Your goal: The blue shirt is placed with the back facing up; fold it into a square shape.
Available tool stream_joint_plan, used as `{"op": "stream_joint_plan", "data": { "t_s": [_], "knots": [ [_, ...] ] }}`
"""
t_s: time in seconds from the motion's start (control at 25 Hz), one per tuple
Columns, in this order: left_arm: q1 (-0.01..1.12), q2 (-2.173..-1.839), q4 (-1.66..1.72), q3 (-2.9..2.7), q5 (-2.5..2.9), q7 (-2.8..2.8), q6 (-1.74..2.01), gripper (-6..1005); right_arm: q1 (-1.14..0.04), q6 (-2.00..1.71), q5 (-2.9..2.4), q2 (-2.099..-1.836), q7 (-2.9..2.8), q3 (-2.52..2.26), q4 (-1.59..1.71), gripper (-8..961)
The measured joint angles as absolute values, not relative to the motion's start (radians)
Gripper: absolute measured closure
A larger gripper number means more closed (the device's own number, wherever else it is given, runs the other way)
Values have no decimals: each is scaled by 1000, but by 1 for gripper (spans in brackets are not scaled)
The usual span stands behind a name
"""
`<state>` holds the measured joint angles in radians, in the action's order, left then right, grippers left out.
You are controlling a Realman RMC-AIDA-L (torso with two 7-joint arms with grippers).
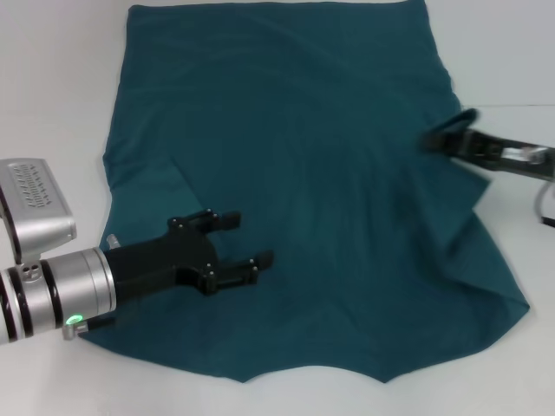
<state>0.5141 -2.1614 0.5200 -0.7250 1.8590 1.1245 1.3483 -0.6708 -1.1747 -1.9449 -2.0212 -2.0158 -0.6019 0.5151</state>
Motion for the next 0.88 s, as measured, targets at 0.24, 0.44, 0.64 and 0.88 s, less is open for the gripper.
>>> {"op": "stream_joint_plan", "data": {
  "t_s": [0.24,0.44,0.64,0.88],
  "knots": [
    [512,-2161,516,-724,1856,1124,1331,170,-710,-1156,-1946,-2044,-1973,-684,517,801],
    [510,-2162,516,-724,1854,1132,1330,170,-691,-1145,-1941,-2028,-1978,-675,526,786],
    [510,-2163,518,-724,1853,1134,1330,170,-669,-1135,-1940,-2017,-1979,-668,533,620],
    [513,-2163,522,-711,1851,1149,1329,170,-654,-1177,-1938,-2015,-1946,-662,541,240]
  ]
}}
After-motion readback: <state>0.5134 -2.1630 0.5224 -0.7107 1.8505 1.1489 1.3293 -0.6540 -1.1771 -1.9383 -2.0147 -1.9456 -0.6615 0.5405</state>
